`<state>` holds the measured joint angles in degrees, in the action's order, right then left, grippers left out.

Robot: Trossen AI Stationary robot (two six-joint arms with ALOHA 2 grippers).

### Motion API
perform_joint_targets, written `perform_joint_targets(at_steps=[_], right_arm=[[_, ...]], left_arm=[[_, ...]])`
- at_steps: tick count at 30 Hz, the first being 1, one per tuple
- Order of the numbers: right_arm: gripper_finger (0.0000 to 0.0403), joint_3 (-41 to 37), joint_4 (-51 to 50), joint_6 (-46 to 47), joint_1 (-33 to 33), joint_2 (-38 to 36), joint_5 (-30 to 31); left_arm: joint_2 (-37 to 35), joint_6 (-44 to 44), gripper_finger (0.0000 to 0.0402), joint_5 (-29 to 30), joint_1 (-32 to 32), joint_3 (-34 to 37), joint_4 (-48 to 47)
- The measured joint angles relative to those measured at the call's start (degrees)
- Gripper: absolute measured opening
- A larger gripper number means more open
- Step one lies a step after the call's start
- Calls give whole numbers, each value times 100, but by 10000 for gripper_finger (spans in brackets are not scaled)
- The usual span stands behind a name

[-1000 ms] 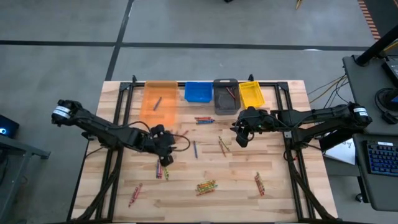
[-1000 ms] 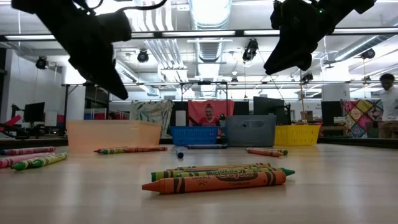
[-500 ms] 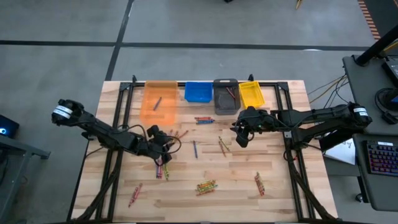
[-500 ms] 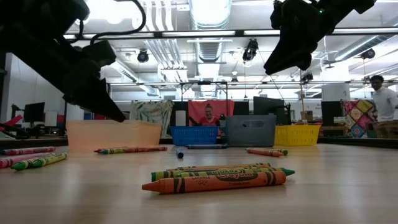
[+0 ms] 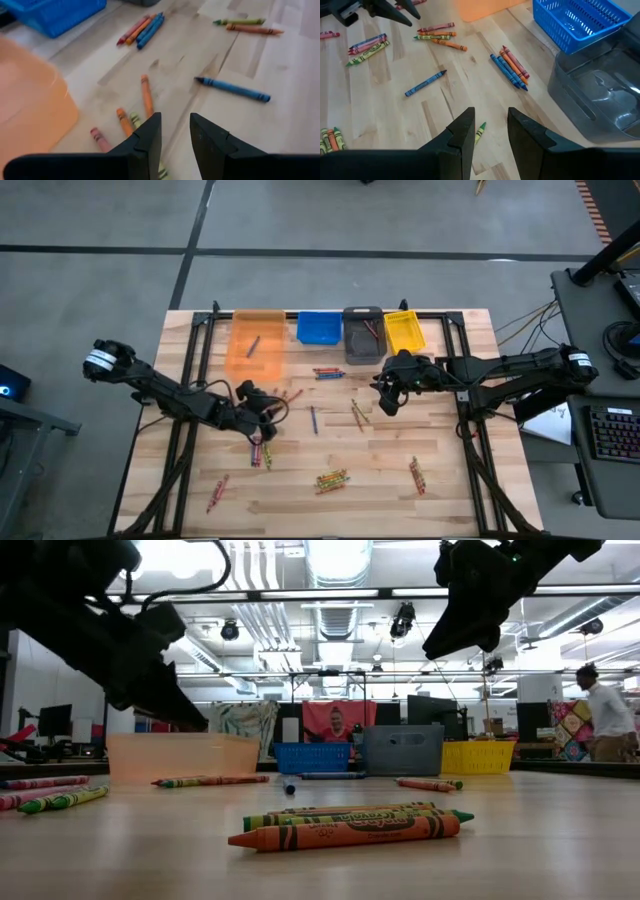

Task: Sort crayons
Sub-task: Put the green crayon into the blue bin

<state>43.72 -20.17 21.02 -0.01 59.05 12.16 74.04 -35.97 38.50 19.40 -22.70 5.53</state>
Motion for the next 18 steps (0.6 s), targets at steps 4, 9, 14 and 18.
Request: perform_joint_targets(at_steps=[4,9,14,18], right_arm=[[105,0,2,0,0,0,0],[105,0,1,-1,0,0,0],[105,0,1,-2,0,0,0],[105,0,-2,0,0,0,-2]], left_arm=[[0,-315,84,-2,0,164,7],[0,-356,84,-39,0,299,395],[3,-357,84,-161,7,370,552],[310,-362,84,-274,68,369,691]])
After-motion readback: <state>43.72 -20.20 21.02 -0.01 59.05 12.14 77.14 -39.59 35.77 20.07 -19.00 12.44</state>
